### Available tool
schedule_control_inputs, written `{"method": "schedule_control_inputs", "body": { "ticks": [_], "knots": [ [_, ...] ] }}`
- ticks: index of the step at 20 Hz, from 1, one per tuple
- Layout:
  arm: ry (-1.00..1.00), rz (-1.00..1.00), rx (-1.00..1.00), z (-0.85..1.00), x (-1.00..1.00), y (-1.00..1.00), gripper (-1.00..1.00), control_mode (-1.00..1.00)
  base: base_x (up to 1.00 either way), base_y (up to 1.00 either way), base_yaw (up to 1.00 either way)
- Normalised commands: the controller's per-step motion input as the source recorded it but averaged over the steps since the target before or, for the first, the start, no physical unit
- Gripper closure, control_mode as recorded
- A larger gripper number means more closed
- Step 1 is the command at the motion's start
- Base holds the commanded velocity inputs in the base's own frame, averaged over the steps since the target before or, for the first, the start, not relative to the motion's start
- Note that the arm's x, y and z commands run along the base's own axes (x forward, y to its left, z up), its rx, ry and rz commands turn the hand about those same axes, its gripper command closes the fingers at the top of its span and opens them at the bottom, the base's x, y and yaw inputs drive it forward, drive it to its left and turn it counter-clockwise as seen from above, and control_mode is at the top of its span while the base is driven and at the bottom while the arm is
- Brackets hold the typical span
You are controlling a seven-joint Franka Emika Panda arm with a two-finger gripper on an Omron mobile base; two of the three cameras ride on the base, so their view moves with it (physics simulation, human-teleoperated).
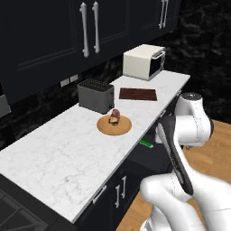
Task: Pick up the knife from the drawer and place it on the cutting board. Then place the meat from the plate to the cutting board.
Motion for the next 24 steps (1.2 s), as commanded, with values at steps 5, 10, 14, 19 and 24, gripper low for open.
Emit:
{"method": "schedule_control_inputs", "body": {
  "ticks": [5,10,14,19,24],
  "knots": [
    [0.39,-0.01,0.02,-0.3,0.69,-0.5,-1.0,-1.0,0.0,0.0,0.0],
    [0.11,0.0,0.0,-0.45,0.51,-0.25,-1.0,-1.0,0.0,0.0,0.0],
    [-0.02,0.0,0.0,-0.64,0.39,-0.17,-1.0,-1.0,0.0,0.0,0.0],
    [0.0,0.0,0.0,-0.54,0.32,-0.3,-1.0,-1.0,0.0,0.0,0.0],
    [0.0,-0.01,0.0,-0.34,0.47,-0.17,-1.0,-1.0,0.0,0.0,0.0]
  ]
}}
